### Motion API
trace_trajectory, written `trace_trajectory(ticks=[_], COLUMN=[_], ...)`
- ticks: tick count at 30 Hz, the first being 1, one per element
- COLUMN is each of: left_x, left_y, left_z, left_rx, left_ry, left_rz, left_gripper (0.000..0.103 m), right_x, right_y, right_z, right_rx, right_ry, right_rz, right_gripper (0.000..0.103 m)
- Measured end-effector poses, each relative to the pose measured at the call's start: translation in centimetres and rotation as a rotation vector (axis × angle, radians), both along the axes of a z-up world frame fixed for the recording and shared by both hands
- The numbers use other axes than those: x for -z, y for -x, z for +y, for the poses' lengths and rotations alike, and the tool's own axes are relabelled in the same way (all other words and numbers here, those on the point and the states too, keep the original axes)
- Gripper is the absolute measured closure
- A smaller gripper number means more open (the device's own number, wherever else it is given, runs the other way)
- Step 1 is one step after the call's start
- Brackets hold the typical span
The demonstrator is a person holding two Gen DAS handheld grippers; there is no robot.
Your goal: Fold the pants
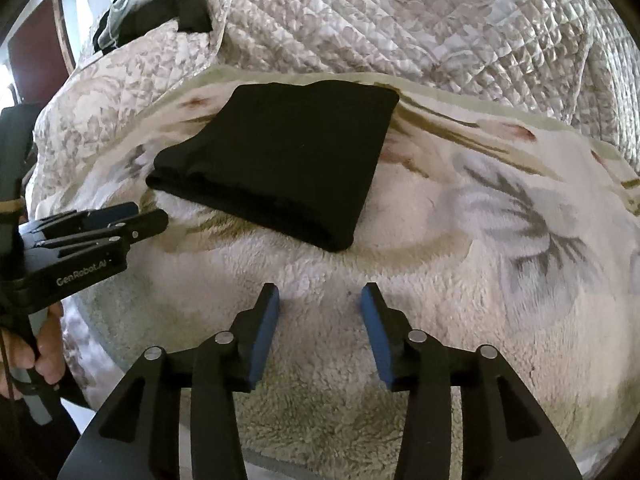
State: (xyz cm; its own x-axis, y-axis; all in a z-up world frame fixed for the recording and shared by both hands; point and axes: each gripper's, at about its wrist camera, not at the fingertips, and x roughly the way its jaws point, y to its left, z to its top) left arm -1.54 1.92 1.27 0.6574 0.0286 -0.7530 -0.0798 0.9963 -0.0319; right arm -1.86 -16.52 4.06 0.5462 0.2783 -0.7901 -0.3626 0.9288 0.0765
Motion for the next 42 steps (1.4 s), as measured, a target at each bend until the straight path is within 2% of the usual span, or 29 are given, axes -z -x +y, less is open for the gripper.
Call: trace_trajectory(ticks=[19,42], left_x=[0.22,0.29], left_y=[-0.07,-0.16], left_z=[-0.15,-0.02], left_rx=[0.003,-0.001], left_ry=[-0.003,0.005], left_rz=[0.007,0.016], left_gripper=[0.048,0.046], right_x=[0.24,0.23], right_y=[-0.14,-0.06], right_z=[0.04,0.04], right_rx=[-0.004,-0.003], right_ry=[-0.005,-0.005], right_rz=[-0.004,-0.004], right_gripper=[0.055,0.055])
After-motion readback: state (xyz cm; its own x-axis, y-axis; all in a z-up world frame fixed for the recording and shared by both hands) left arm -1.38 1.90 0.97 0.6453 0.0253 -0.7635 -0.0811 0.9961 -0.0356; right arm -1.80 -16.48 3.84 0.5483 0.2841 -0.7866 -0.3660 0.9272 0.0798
